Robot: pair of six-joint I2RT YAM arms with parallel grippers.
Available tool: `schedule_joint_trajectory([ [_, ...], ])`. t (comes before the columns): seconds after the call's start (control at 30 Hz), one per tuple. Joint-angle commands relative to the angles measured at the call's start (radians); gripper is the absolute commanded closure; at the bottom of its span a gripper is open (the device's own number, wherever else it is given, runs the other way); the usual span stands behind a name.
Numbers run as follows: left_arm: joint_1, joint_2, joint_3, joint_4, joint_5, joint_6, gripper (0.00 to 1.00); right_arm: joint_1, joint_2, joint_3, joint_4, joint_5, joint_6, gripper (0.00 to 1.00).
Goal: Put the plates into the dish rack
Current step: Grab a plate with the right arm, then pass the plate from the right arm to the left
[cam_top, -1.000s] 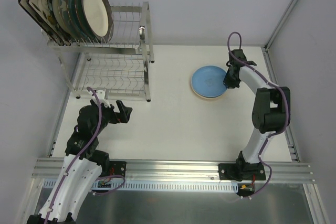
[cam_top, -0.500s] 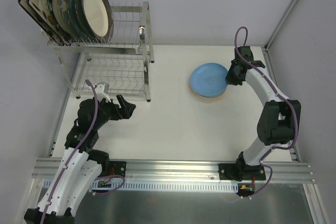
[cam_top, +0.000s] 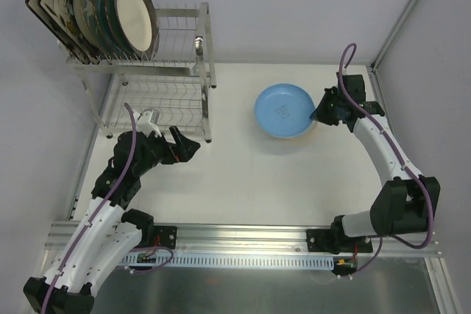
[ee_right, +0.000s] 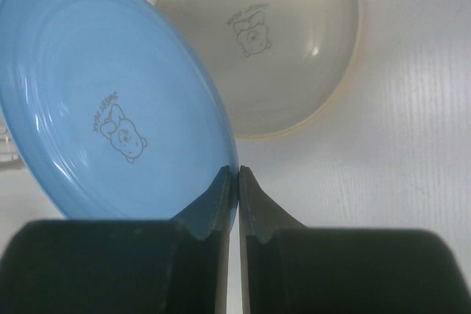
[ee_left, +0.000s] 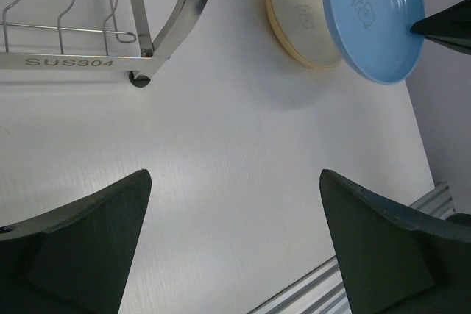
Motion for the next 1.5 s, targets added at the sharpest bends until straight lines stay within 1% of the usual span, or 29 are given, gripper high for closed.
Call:
schedule_joint_trajectory([
  [0.0, -0.02, 0.025, 0.056, 0.06, -0.013, -0.077, 0.01, 0.033, -0.098, -0.042, 0.087, -0.123, 0.018, 0.99],
  [0.2, -0.071, 0.06, 0.088, 0.086, -0.039, -0.137, 0.01, 0.118, -0.187, -0.099, 0.126, -0.169, 0.024, 0.99],
  [0.3, -0.103, 0.079, 0.112, 0.091, -0.053, -0.16, 0.01, 0.186, -0.219, -0.131, 0.145, -0.179, 0.036, 0.99],
  [0.53, -0.197, 0.142, 0.14, 0.12, -0.101, -0.183, 0.01, 0.299, -0.247, -0.167, 0.201, -0.202, 0.07, 0.99],
  [0.67, -0.256, 0.186, 0.161, 0.135, -0.137, -0.192, 0.04, 0.349, -0.247, -0.168, 0.213, -0.199, 0.073, 0.99],
  [0.83, -0.341, 0.243, 0.189, 0.137, -0.217, -0.189, 0.14, 0.388, -0.256, -0.171, 0.231, -0.208, 0.075, 1.0],
  [0.93, -0.373, 0.269, 0.197, 0.137, -0.266, -0.197, 0.19, 0.404, -0.264, -0.174, 0.241, -0.214, 0.076, 0.99],
  [1.03, -0.393, 0.284, 0.195, 0.137, -0.285, -0.207, 0.24, 0.413, -0.275, -0.184, 0.25, -0.22, 0.079, 0.99],
  [1.17, -0.402, 0.272, 0.186, 0.135, -0.3, -0.223, 0.33, 0.415, -0.288, -0.204, 0.267, -0.232, 0.076, 0.99],
  [1.2, -0.402, 0.268, 0.183, 0.137, -0.302, -0.224, 0.37, 0.415, -0.291, -0.211, 0.274, -0.237, 0.07, 0.99],
  [1.27, -0.402, 0.255, 0.175, 0.137, -0.299, -0.229, 0.41, 0.415, -0.298, -0.219, 0.282, -0.243, 0.066, 0.99],
  [1.3, -0.402, 0.249, 0.171, 0.14, -0.292, -0.229, 0.47, 0.415, -0.299, -0.224, 0.285, -0.246, 0.064, 0.99],
  [1.43, -0.402, 0.235, 0.158, 0.148, -0.265, -0.244, 0.54, 0.415, -0.304, -0.233, 0.291, -0.254, 0.061, 0.99],
  [1.47, -0.402, 0.232, 0.154, 0.151, -0.259, -0.244, 0.55, 0.413, -0.305, -0.236, 0.294, -0.255, 0.061, 1.0],
])
